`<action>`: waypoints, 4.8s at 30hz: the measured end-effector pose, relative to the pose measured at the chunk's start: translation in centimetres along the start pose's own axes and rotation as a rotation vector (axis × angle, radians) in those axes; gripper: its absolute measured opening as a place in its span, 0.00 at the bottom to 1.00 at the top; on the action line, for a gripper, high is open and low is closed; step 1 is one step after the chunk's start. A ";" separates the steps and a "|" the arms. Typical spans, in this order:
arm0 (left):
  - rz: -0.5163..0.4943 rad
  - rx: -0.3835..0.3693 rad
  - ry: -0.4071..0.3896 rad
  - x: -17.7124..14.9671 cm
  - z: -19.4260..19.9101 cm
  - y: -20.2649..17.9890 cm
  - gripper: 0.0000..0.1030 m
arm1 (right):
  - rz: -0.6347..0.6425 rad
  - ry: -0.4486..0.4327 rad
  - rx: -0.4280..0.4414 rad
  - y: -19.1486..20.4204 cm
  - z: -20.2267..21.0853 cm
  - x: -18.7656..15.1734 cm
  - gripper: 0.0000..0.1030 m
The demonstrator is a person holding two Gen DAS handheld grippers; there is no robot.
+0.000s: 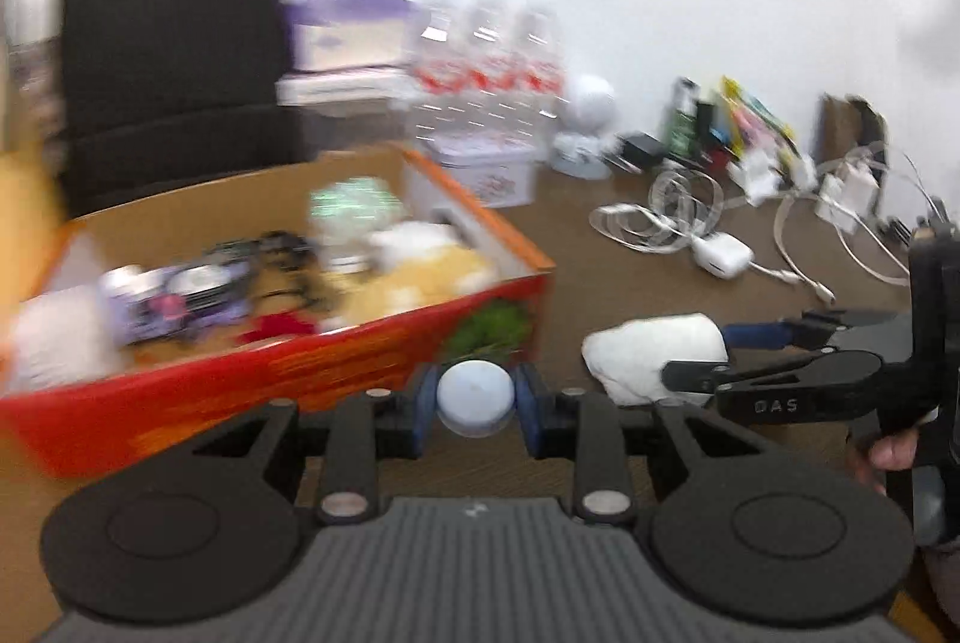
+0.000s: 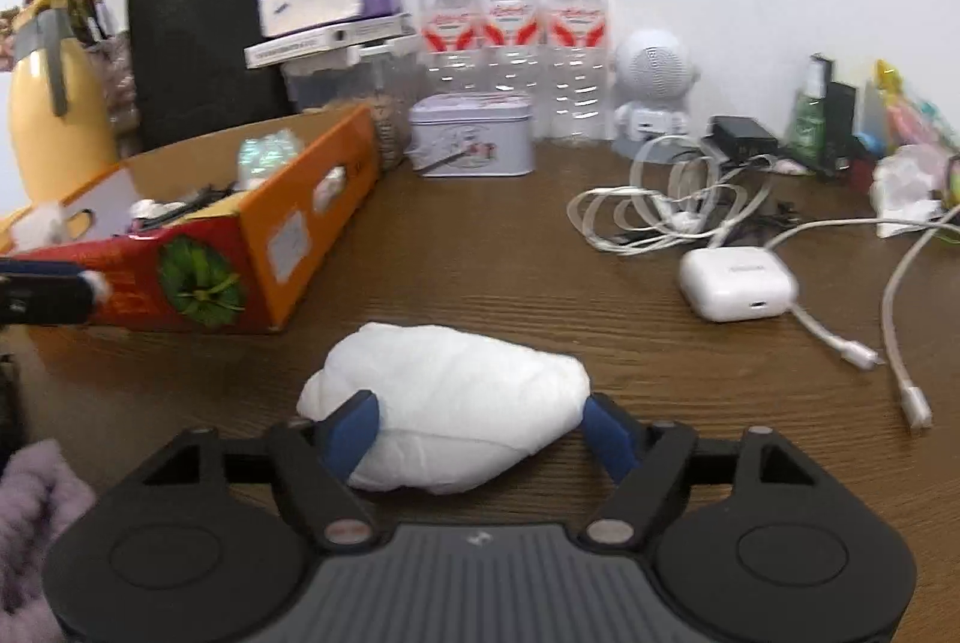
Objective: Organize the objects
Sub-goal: 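Grasp the lavender towel with right gripper while left gripper grasps a white round cap, then carry the towel and white cap into the box and open both grippers, then withdraw both grippers from the box back over the table, then grasp the navy zippered case with both grippers, then carry the navy case into the red box and open both grippers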
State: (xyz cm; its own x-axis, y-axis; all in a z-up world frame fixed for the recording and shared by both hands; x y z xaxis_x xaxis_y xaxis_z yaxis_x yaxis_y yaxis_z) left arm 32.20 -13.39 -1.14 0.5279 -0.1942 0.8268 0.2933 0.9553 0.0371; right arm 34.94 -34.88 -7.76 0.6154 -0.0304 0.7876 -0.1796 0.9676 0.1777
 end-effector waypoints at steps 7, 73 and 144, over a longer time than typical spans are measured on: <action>0.152 0.145 0.061 -5.1 5.1 6.1 0.28 | 0.042 0.009 0.202 5.9 0.9 0.0 0.52; 0.031 0.142 -0.163 0.6 10.6 10.9 0.98 | 0.203 -0.156 0.186 17.4 6.2 7.7 0.83; 0.229 0.092 -0.125 2.7 8.1 14.1 0.17 | 0.101 -0.161 0.237 22.3 6.8 8.0 0.30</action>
State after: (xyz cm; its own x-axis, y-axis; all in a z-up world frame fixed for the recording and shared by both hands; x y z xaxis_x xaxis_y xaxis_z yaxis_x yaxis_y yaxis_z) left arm 31.30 1.37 6.20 0.4680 0.0530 0.8821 0.1009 0.9885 -0.1129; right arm 30.62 -15.28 6.57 0.4595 0.0053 0.8882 -0.4191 0.8830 0.2115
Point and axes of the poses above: each gripper's, at about its wrist camera, not at the fingertips, and z roughly against the way its jaws point, y to its left, x to its top, the point moved 4 cm from there along -z, roughly the way its jaws point, and after that the axes turned 8 degrees about x, right-handed, at the moved point
